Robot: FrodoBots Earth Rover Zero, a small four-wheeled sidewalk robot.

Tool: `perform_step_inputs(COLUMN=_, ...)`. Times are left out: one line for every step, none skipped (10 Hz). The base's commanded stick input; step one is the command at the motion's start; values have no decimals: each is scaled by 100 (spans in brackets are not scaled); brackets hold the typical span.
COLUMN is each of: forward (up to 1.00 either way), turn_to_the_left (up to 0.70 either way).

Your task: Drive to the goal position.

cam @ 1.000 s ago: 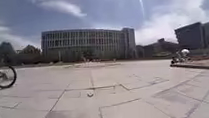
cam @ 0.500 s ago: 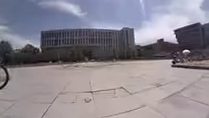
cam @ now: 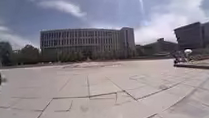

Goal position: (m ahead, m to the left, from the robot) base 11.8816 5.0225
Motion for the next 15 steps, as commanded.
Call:
perform_step_inputs(forward=54, turn_to_the_left=0)
perform_step_inputs(forward=54, turn_to_the_left=0)
perform_step_inputs(forward=54, turn_to_the_left=0)
perform_step_inputs(forward=54, turn_to_the_left=0)
perform_step_inputs(forward=54, turn_to_the_left=0)
perform_step_inputs(forward=54, turn_to_the_left=0)
perform_step_inputs(forward=54, turn_to_the_left=0)
perform_step_inputs(forward=54, turn_to_the_left=0)
perform_step_inputs(forward=54, turn_to_the_left=7)
perform_step_inputs(forward=54, turn_to_the_left=10)
perform_step_inputs(forward=54, turn_to_the_left=13)
perform_step_inputs(forward=54, turn_to_the_left=13)
perform_step_inputs(forward=54, turn_to_the_left=13)
perform_step_inputs(forward=54, turn_to_the_left=13)
perform_step_inputs(forward=54, turn_to_the_left=13)
